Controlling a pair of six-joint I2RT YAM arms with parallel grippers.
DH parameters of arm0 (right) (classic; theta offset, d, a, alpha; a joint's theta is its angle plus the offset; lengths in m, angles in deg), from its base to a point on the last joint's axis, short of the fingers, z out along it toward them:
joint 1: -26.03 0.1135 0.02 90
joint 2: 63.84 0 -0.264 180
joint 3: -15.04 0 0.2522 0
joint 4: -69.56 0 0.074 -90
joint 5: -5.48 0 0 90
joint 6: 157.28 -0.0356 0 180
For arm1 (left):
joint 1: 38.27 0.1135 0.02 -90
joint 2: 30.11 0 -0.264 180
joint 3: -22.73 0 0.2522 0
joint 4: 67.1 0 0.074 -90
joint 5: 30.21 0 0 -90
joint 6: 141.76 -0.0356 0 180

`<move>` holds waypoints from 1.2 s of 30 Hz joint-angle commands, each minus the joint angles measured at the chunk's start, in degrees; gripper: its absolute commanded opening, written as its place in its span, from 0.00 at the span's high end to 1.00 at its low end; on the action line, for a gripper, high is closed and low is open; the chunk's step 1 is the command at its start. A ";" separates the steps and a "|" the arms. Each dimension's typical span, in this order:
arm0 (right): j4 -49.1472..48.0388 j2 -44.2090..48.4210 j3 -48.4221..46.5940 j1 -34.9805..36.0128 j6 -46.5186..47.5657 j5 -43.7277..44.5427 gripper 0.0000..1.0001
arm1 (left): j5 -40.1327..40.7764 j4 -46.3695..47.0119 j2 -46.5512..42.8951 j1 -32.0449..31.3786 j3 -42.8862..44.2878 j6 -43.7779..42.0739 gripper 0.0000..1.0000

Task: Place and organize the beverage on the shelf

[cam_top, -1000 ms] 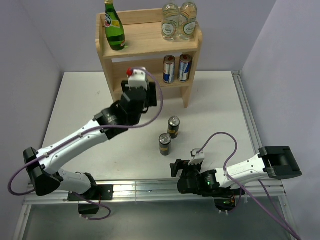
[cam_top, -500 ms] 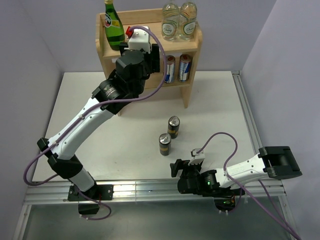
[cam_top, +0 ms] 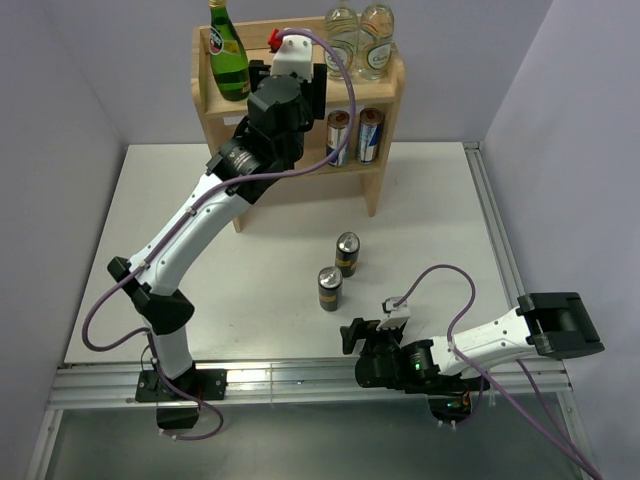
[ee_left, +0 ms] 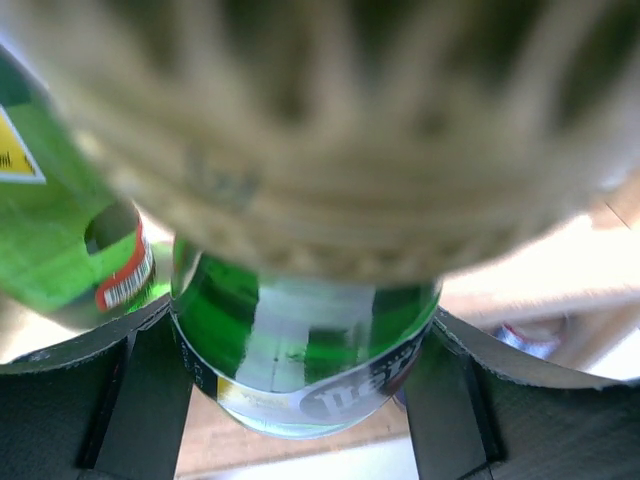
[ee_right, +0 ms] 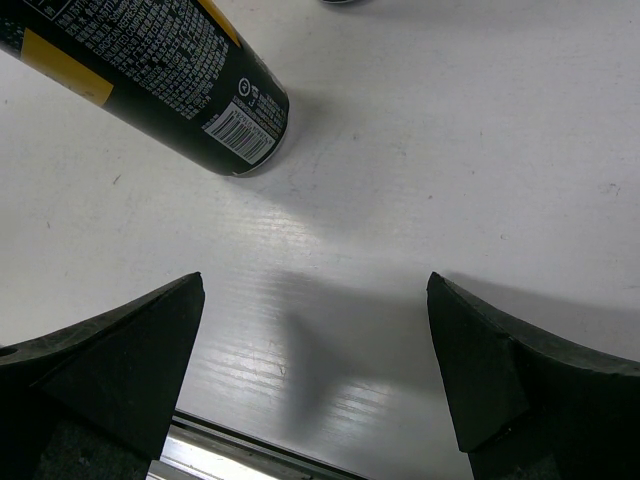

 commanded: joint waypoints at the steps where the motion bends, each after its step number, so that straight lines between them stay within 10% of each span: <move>1: 1.27 -0.42 -0.71 0.47 -1.94 1.60 0.00 | 0.34 10.51 0.00 1.78 6.84 -1.93 1.00; 21: 2.15 -2.79 -1.85 0.55 -2.29 1.78 0.00 | -5.55 7.88 4.14 10.30 6.58 7.21 0.94; 36: 2.59 -3.15 -2.11 0.47 -2.56 1.86 0.00 | -6.87 6.65 6.42 11.45 4.73 7.39 0.34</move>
